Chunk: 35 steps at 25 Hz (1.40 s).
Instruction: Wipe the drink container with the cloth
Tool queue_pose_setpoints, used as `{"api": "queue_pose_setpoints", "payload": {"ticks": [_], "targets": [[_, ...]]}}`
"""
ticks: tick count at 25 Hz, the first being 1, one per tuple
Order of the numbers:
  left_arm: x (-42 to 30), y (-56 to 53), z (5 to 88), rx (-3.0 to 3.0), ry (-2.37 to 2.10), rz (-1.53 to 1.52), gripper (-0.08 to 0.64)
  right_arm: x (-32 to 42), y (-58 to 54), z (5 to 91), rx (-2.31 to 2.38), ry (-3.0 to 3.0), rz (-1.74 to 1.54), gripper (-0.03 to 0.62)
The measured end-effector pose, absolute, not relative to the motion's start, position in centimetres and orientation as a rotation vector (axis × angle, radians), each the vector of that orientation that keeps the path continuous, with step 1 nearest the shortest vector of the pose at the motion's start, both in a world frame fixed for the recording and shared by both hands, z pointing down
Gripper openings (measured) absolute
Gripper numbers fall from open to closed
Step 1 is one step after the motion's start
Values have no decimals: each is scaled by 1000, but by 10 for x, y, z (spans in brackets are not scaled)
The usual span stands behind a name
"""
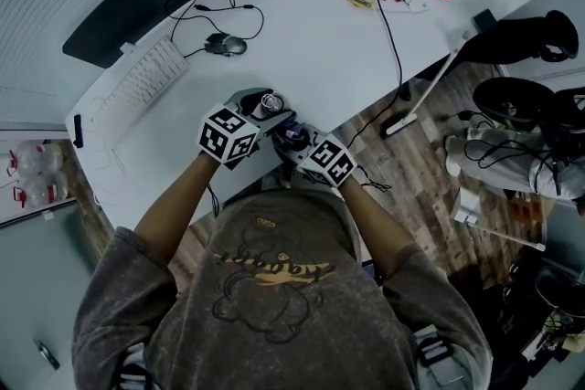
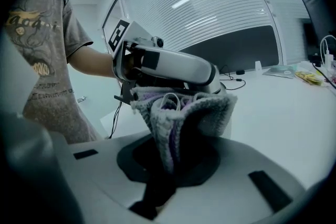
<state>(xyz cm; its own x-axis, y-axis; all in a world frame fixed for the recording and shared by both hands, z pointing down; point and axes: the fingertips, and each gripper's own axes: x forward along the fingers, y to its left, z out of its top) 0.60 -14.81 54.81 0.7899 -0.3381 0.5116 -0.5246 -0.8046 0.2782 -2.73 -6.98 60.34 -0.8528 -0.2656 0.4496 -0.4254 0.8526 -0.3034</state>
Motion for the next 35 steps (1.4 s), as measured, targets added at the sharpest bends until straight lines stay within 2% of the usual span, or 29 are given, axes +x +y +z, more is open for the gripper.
{"api": "queue_pose_setpoints", "payload": {"ticks": [35], "targets": [[7,-145,548,2564,-585,641,273,-93,-84,599,680,-2786,703,49]]}}
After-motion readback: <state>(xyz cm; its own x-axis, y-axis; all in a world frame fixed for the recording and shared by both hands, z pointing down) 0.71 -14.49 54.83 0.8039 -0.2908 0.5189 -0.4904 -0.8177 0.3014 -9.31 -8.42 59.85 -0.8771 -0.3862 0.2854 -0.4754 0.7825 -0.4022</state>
